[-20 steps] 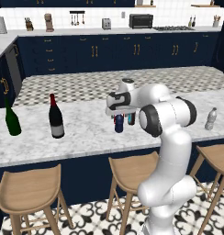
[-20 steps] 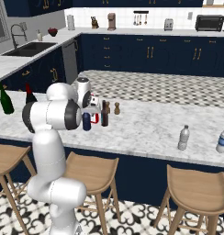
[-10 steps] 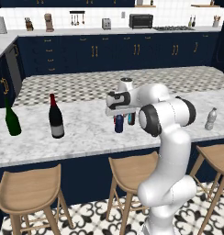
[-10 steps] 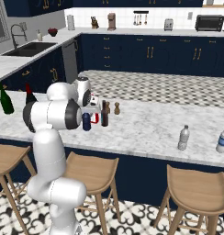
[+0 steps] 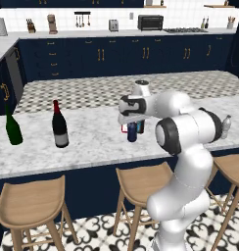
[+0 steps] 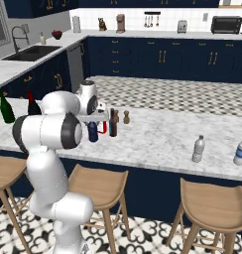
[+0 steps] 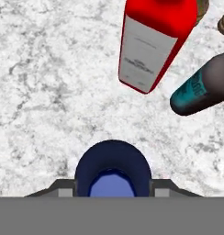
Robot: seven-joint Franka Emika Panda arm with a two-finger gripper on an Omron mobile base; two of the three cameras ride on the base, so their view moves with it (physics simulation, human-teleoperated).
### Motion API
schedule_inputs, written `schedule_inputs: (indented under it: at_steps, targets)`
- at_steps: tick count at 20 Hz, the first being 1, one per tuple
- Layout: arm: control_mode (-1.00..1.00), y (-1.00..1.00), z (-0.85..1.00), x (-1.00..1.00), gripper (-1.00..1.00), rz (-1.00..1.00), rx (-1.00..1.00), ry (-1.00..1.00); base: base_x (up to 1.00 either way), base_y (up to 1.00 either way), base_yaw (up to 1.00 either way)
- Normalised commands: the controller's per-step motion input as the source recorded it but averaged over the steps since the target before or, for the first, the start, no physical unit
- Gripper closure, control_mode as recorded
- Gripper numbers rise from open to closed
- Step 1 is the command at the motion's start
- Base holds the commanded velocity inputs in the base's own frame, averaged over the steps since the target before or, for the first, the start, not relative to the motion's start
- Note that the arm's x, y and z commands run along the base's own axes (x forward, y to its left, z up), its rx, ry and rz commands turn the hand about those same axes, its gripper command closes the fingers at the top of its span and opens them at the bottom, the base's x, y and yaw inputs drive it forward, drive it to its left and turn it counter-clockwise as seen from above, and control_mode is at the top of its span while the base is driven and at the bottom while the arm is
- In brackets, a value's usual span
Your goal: Move the plastic bottles in the middle to the plastics group, and the glass bottles in the middle to the glass group.
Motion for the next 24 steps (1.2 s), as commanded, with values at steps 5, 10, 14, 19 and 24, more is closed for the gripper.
schedule_inputs:
  at_steps: [5,10,14,19,24]
  targets:
    - [-1.00,-0.59,0.32,-0.82,1.00,0.11,0.00,-0.08,0.00,0.00,0.00]
    - [-1.00,-0.72,0.21,-0.45,1.00,0.00,0.00,-0.10,0.00,0.00,0.00]
    - [-1.00,-0.80,0.25,-0.17,1.00,-0.01,0.00,-0.16,0.00,0.00,0.00]
    - [-1.00,-0.83,0.28,0.00,1.00,-0.16,-0.01,-0.01,0.00,0.00,0.00]
    - [-1.00,-0.84,0.17,0.07,1.00,-0.30,-0.01,0.09,0.00,0.00,0.00]
